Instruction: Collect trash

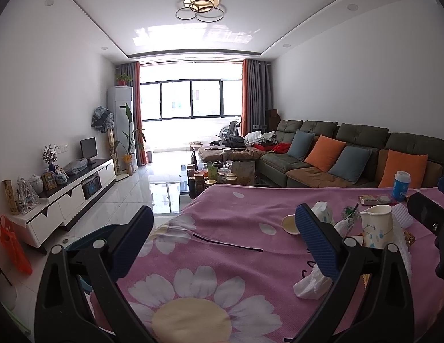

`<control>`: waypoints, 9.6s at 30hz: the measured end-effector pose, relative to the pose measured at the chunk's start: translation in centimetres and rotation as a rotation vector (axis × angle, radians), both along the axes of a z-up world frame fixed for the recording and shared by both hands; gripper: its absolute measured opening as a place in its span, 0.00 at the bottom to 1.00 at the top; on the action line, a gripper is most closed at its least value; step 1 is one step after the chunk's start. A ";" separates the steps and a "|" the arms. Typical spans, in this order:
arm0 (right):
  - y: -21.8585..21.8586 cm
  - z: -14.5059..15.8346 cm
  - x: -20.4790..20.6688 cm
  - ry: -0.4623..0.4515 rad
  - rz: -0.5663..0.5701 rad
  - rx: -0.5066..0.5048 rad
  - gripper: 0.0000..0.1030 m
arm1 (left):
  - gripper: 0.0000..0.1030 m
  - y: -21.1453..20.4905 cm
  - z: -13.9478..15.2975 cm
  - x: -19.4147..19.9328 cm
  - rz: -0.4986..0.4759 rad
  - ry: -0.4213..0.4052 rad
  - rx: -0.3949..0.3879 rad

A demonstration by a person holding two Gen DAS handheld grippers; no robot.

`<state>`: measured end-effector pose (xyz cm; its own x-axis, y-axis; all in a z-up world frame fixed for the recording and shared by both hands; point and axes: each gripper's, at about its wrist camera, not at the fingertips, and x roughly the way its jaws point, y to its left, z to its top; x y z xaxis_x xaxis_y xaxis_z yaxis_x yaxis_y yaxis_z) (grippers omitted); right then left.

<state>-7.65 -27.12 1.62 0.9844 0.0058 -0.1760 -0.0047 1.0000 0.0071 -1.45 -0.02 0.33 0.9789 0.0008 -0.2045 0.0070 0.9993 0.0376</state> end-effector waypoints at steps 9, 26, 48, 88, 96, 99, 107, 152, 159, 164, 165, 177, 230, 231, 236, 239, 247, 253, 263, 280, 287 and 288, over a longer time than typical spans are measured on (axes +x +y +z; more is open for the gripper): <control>0.1 -0.1 0.2 0.003 0.000 0.001 0.94 | 0.95 -0.1 0.1 -0.3 0.000 -0.001 0.003; 0.1 -0.2 0.2 0.007 -0.002 0.002 0.94 | 0.95 -0.2 0.1 -0.3 0.003 -0.006 0.004; 0.2 -0.5 0.2 0.007 -0.005 0.003 0.94 | 0.95 -0.2 0.1 -0.3 0.006 -0.007 0.003; -0.7 -0.8 0.6 0.039 -0.008 0.021 0.94 | 0.95 -0.3 -0.5 0.5 -0.026 0.027 0.001; -2.2 -1.7 1.1 0.109 -0.021 0.036 0.94 | 0.95 -1.9 -1.7 1.7 -0.166 0.121 0.016; -2.5 -2.1 1.2 0.139 -0.011 0.040 0.94 | 0.95 -2.7 -2.4 2.8 -0.245 0.183 0.004; -3.3 -3.4 1.6 0.228 0.054 0.079 0.81 | 0.83 -4.8 -5.1 5.2 -0.403 0.341 -0.004; -1.9 4.6 -0.5 0.068 0.298 0.147 0.09 | 0.13 5.8 -1.7 4.7 -0.428 0.343 -0.191; 4.0 4.7 4.0 0.108 0.531 0.166 0.09 | 0.13 11.8 -1.3 5.0 -0.264 0.314 -0.209; 9.0 4.5 8.1 0.170 0.681 0.174 0.09 | 0.13 16.8 -1.4 5.3 -0.133 0.312 -0.213; 10.1 4.5 8.7 0.180 0.706 0.175 0.09 | 0.13 17.8 -1.6 5.4 -0.108 0.314 -0.215; 21.1 3.5 16.0 0.331 0.926 0.217 0.09 | 0.13 28.1 -3.6 6.9 0.106 0.373 -0.237; 22.1 1.4 16.5 0.464 0.820 0.139 0.43 | 0.63 23.1 -4.6 5.0 0.056 0.312 -0.178; 20.8 1.9 15.8 0.436 0.804 0.132 0.44 | 0.64 21.9 -4.4 4.9 0.020 0.311 -0.180; 14.6 3.5 12.8 0.349 0.697 0.107 0.45 | 0.65 15.1 -3.8 4.5 -0.164 0.320 -0.156; 10.8 4.0 11.0 0.301 0.590 0.077 0.47 | 0.66 11.0 -4.1 4.4 -0.290 0.346 -0.135; 2.1 3.6 7.5 0.247 0.287 0.011 0.51 | 0.66 1.7 -5.8 4.9 -0.531 0.426 -0.089; -1.4 1.3 7.1 0.290 0.159 0.009 0.54 | 0.66 -2.5 -6.6 5.9 -0.619 0.481 -0.047; -1.7 -2.4 7.0 0.367 0.119 0.016 0.52 | 0.62 -6.5 -7.8 7.6 -0.657 0.562 0.022; -3.8 -2.3 6.7 0.364 0.093 0.060 0.20 | 0.11 -7.8 -9.5 11.0 -0.711 0.656 -0.041; -4.4 -1.3 6.0 0.334 0.095 0.080 0.19 | 0.09 -6.6 -8.6 10.1 -0.717 0.614 -0.060; -4.4 -1.1 5.9 0.330 0.098 0.082 0.19 | 0.09 -6.4 -8.4 9.9 -0.716 0.607 -0.060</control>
